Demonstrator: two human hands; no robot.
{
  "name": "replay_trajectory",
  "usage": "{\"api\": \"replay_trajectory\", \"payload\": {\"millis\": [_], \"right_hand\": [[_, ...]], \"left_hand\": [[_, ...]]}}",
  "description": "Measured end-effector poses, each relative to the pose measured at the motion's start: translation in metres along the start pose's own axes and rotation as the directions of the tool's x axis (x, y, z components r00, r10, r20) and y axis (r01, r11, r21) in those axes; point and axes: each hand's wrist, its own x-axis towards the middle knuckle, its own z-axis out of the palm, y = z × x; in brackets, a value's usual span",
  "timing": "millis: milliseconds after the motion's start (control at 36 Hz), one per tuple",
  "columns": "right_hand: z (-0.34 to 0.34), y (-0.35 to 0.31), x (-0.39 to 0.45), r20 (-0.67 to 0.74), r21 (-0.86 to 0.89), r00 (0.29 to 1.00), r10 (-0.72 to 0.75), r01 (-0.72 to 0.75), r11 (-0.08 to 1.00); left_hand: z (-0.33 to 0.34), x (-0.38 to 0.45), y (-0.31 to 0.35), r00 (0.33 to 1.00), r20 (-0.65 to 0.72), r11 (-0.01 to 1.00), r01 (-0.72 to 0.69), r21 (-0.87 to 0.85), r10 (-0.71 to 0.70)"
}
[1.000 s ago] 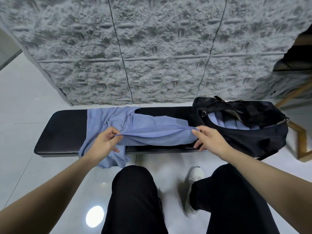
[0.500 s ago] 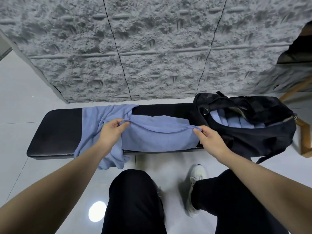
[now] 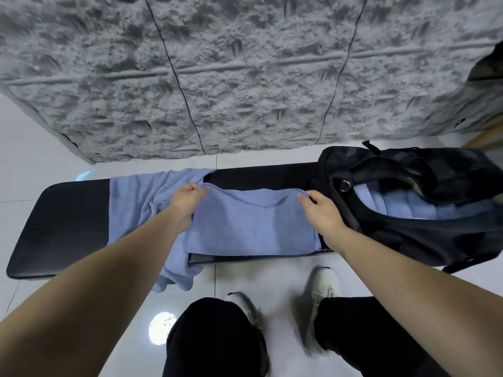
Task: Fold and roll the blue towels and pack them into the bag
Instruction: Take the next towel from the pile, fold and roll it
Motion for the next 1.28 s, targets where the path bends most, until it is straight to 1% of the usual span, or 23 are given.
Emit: {"api": "replay_trajectory", "payload": {"millis": [83,139,250,306,389,500,556,639,722,806,861,944,1028,1083,1139,1194,1278], "right_hand": [[0.0,-0.004,0.014,-0.022,0.026,0.997,0.071,-0.071,0.997],[0.0,-0.006,0.019,-0.022,0.033,0.994,0.109,-0.108,0.994],[0.001,-0.011,0.025,0.06,0.103,0.988,0.145,-0.151,0.983],[-0.001,-0.014,0.025,0.109,0.154,0.983,0.146,-0.162,0.975],[-0.005,-0.017,0.02,0.171,0.237,0.976,0.134,-0.173,0.956],[-0.01,-0.015,0.007,0.164,0.362,0.98,0.109,-0.162,0.918],[-0.011,-0.014,-0.001,0.155,0.425,0.983,0.095,-0.153,0.892],[-0.015,-0.019,-0.007,0.173,0.507,0.982,0.075,-0.154,0.848],[-0.019,-0.029,-0.009,0.238,0.51,0.968,0.081,-0.195,0.838],[-0.023,-0.043,-0.015,0.339,0.528,0.934,0.111,-0.287,0.8],[-0.026,-0.049,-0.018,0.412,0.547,0.908,0.077,-0.314,0.776],[-0.031,-0.05,-0.022,0.48,0.523,0.877,0.017,-0.302,0.797],[-0.037,-0.048,-0.026,0.523,0.504,0.852,0.033,-0.34,0.794],[-0.041,-0.047,-0.028,0.548,0.485,0.833,0.076,-0.391,0.783],[-0.044,-0.043,-0.029,0.589,0.42,0.796,0.138,-0.448,0.789],[-0.045,-0.037,-0.03,0.626,0.304,0.746,0.226,-0.5,0.811],[-0.045,-0.029,-0.032,0.655,0.135,0.687,0.314,-0.515,0.846]], "left_hand": [[0.002,0.008,0.002,1.0,0.019,0.997,0.025,-0.068,-0.024],[0.0,0.013,0.002,0.999,0.04,0.997,0.027,-0.068,-0.024],[-0.004,0.012,0.004,0.992,0.124,0.997,0.005,-0.073,0.004],[-0.006,0.006,0.006,0.985,0.171,0.995,-0.019,-0.094,0.035],[-0.012,-0.004,0.009,0.986,0.155,0.989,-0.046,-0.14,0.068],[-0.026,-0.016,0.005,0.985,0.161,0.972,-0.028,-0.233,0.067],[-0.033,-0.024,0.004,0.978,0.193,0.952,-0.016,-0.305,0.078],[-0.046,-0.033,0.007,0.952,0.269,0.925,-0.034,-0.38,0.145],[-0.054,-0.043,0.019,0.93,0.321,0.916,-0.038,-0.399,0.179],[-0.053,-0.052,0.031,0.942,0.292,0.914,-0.036,-0.404,0.166],[-0.053,-0.057,0.035,0.949,0.27,0.908,-0.038,-0.417,0.164],[-0.057,-0.063,0.036,0.948,0.275,0.897,-0.026,-0.441,0.163],[-0.061,-0.064,0.032,0.938,0.303,0.89,-0.013,-0.457,0.169],[-0.064,-0.066,0.03,0.925,0.34,0.896,-0.003,-0.444,0.172],[-0.064,-0.068,0.027,0.925,0.346,0.914,-0.006,-0.406,0.16],[-0.06,-0.071,0.025,0.933,0.331,0.931,-0.01,-0.364,0.14],[-0.06,-0.07,0.016,0.943,0.315,0.946,0.002,-0.324,0.106]]}}
